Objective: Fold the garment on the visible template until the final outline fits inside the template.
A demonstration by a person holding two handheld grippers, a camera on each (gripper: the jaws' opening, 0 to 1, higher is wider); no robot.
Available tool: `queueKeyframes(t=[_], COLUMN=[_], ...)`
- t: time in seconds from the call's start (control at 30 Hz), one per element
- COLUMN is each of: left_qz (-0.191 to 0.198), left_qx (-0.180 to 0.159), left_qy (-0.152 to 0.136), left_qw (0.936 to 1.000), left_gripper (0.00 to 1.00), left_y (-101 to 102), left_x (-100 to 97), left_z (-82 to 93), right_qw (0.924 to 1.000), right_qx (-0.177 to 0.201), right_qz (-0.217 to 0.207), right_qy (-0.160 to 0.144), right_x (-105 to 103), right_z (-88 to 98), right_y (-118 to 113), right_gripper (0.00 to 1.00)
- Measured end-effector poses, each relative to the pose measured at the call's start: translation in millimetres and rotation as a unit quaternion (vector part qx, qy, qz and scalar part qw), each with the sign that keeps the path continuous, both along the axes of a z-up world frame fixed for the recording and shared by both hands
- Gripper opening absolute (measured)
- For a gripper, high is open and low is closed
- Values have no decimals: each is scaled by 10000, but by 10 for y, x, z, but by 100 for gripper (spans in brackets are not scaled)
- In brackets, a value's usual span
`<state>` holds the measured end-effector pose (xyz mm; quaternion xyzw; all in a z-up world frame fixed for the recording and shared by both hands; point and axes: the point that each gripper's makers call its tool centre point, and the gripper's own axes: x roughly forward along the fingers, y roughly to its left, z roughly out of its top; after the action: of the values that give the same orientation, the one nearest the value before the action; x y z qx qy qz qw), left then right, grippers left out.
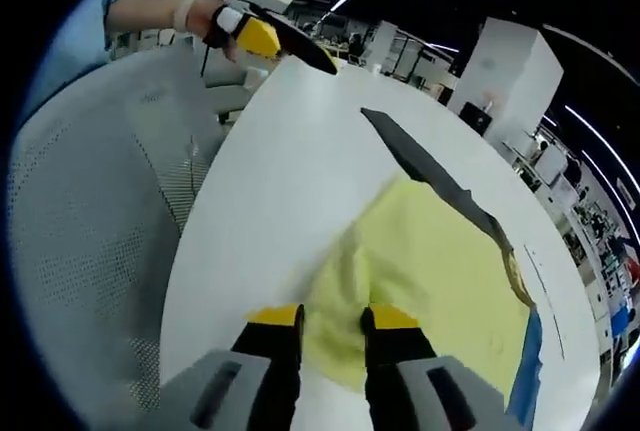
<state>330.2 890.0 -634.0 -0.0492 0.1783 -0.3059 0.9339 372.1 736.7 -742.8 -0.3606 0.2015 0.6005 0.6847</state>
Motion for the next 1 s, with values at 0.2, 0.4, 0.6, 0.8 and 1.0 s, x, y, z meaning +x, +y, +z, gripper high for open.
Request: queueKeyframes(t=[0.2, 0.4, 0.6, 0.8, 1.0], left_qz=[-76, -189, -233, -196, -135], left_qx=[-2, 34, -23, -66, -111], left_qy=[34, 86, 111, 173, 249], left_qw=[10000, 9998, 9997, 9996, 9995], left_gripper=[50, 49, 48, 47, 46], left_y=[-56, -132, -162, -140, -93], left_x=[15, 24, 36, 37, 36], left_z=[-25, -78, -86, -128, -178], right_qw=[9992, 9932, 9833, 9754, 9692], right_qx=[279, 853, 1245, 1317, 1162], right_qz=[-268, -767, -1259, -1735, -2157], right_qy=[106, 187, 429, 351, 244], right_x=[98, 468, 963, 1511, 1909], right_z=[217, 717, 1046, 1105, 1016], right_y=[36, 140, 244, 260, 225], right_gripper=[0, 0, 0, 0, 0])
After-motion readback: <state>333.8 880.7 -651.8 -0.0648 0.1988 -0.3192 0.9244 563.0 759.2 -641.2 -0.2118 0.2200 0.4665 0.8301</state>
